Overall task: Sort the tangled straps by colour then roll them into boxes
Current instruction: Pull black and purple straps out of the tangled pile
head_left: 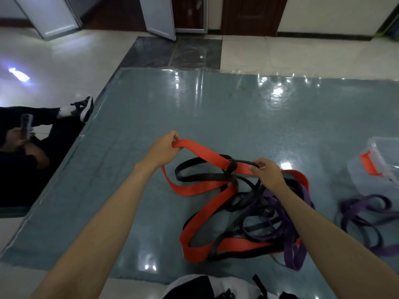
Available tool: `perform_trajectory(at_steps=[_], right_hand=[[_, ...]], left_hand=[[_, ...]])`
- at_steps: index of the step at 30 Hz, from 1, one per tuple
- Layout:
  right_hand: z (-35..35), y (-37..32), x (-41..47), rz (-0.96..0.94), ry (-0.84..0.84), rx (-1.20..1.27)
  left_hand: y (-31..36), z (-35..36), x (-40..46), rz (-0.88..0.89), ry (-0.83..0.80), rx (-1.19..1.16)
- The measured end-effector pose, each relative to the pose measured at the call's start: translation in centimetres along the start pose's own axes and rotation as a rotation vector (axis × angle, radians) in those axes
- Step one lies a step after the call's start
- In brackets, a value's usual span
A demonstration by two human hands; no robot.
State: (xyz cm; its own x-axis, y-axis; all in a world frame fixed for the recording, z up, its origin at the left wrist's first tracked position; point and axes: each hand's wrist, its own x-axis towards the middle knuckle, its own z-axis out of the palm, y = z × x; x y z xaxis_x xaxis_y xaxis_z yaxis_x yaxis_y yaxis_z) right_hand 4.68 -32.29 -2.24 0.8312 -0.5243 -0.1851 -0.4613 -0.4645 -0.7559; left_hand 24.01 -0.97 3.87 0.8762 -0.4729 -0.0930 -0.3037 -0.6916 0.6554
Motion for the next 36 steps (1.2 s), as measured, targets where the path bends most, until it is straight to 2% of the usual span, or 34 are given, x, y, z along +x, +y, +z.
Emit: perform_trajectory(at_steps=[3,6,8,11,14,18,22,27,30,33,36], right_hand=[[0.5,1.4,-0.5,0.064,-0.128,0.031],[1.3,3.2,-1.0,0.050,-0.206,-0.142],[2.1,3.9,-1.8,-0.019,-0.120,-0.249],[3.6,3.2,-3.3,-0.212,0.036,-0.270],[5.6,1.8,-4.1,-0.341,-0.001,-0.278],[7.6,1.8,-3.6,-0.232,-0.048,-0.230],[8.2,2.2,-3.0,-0.122,-0.044,-0.143],[7.8,3.0,-2.4,-0.093,-0.013,-0.021],[7.9,3.2,-2.2,-0.082,-0.001,0.043],[8.1,3.0,-2.1,-0.076,-0.027,0.084],[7.7,3.6,-1.8,-0.093,-0.034,0.042]], left_hand=[[0.8,0.6,-0.7,-0.083,0.015,-0.116],[0.7,2.0,-1.1,-0.189,-0.196,-0.110],[0.3,3.3,-1.3,-0.279,-0.340,-0.136],[0.0,5.6,-2.4,-0.363,-0.434,-0.260],[0.1,8.5,-3.7,-0.335,-0.471,-0.297],[-0.1,12.3,-4.9,-0.221,-0.530,-0.199],[0.6,14.4,-5.3,-0.254,-0.543,-0.154],[-0.6,13.9,-4.3,-0.244,-0.465,-0.111],[-0.8,13.8,-4.3,-0.232,-0.587,-0.120],[-0.3,15.7,-4.7,-0.224,-0.643,0.048],[-0.5,15.9,-5.1,-0.259,-0.641,-0.061]])
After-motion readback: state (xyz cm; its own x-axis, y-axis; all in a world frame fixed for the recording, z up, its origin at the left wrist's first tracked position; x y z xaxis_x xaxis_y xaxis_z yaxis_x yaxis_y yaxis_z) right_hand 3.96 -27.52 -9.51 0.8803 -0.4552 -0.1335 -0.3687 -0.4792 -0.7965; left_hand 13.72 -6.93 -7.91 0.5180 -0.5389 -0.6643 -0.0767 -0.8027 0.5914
